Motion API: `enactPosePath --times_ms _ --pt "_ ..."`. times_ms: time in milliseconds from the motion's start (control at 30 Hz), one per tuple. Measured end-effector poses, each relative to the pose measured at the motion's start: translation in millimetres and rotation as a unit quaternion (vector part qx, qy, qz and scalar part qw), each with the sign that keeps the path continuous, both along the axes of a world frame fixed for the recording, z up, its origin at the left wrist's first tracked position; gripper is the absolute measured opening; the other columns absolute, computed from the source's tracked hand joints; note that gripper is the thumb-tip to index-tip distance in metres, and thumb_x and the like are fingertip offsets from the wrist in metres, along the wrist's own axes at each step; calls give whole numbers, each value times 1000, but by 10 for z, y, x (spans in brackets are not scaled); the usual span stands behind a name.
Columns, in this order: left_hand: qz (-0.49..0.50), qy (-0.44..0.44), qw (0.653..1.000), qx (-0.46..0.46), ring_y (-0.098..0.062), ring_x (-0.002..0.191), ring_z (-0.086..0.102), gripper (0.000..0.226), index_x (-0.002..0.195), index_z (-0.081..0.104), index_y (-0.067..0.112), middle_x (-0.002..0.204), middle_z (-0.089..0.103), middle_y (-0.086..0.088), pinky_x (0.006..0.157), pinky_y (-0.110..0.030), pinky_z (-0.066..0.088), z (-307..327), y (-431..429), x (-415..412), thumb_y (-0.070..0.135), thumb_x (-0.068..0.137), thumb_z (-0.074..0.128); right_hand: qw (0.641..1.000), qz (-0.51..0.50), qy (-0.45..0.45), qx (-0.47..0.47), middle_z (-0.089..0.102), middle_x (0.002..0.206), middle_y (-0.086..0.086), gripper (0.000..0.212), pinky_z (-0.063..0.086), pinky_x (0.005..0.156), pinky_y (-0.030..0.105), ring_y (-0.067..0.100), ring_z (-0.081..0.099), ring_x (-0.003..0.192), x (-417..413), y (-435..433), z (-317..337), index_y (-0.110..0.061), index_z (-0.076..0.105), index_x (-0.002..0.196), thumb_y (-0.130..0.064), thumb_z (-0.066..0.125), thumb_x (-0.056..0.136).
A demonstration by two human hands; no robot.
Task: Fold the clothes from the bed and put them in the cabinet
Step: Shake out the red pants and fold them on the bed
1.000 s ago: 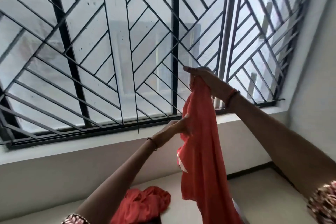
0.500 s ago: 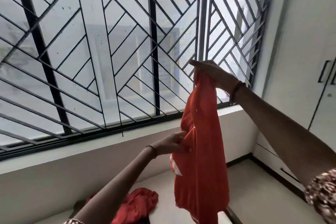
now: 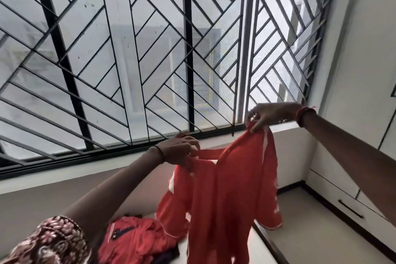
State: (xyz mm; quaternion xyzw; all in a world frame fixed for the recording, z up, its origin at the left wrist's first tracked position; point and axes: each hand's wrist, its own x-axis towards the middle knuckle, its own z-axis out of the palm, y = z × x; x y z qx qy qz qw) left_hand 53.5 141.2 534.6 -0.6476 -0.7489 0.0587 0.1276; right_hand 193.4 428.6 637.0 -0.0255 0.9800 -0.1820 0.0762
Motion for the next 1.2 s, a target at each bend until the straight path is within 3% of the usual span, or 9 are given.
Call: enactPosePath --times_ms 100,233,400,533,600,700,867,967,1200 --pt "45 16 998 -43 -14 116 48 49 92 64 21 117 58 6 106 -30 20 167 -28 -6 63 67 69 1000 10 10 -2 58 64 -6 14 38 52 16 -4 49 54 -41 45 -133 -15 59 83 -9 71 80" --pt "71 -38 995 -60 -16 105 54 41 87 60 13 108 62 2 98 -30 33 282 -66 -25 49 73 73 999 17 2 -31 56 54 -18 13 38 53 17 -5 48 51 -105 84 -315 -14 55 84 -9 67 85" --pt "84 -148 985 19 -20 81 54 28 75 54 9 91 60 -9 72 -28 38 328 -166 -84 36 78 61 991 34 2 -132 52 66 0 12 42 60 22 8 49 61 -153 73 -553 -12 54 86 -4 63 88" --pt "89 -289 945 122 -10 65 42 26 67 45 16 67 49 -2 62 -26 36 258 -179 -66 1 84 58 977 32 35 -209 46 67 2 15 37 56 20 10 43 62 -159 -26 -839 -12 47 82 -5 58 89" --pt "93 -344 919 169 -5 58 38 38 66 38 19 58 47 11 57 -22 33 229 -149 -58 -6 84 59 965 8 48 -257 42 67 -2 14 33 52 18 7 38 60 -188 -84 -975 -14 44 82 -9 54 89" --pt "109 -407 886 195 5 49 42 30 76 42 11 52 53 13 51 -10 32 192 -109 -73 -13 84 58 941 -64 49 -330 43 70 -2 12 32 49 17 7 39 59 -235 -181 -1142 -14 44 90 -4 50 91" --pt "136 -416 874 212 4 56 49 17 99 59 -3 61 60 10 58 -10 38 123 -65 -184 -10 84 61 877 -78 -5 -474 51 69 -4 19 39 50 18 6 49 57 -271 -291 -1258 -17 54 81 -26 59 66" --pt "135 -408 880 202 -8 73 48 9 93 65 -7 78 60 -9 68 -22 40 59 -48 -246 -5 86 61 890 -53 -11 -453 53 71 -4 12 39 52 19 7 49 60 -285 -295 -1297 -17 56 81 -25 65 84" --pt "133 -444 856 229 -5 71 45 18 94 64 -15 78 55 -8 64 -16 37 27 51 -219 2 90 59 913 -33 103 -392 60 79 1 10 42 59 19 9 54 69 -311 -382 -1223 -10 64 92 -14 55 94"
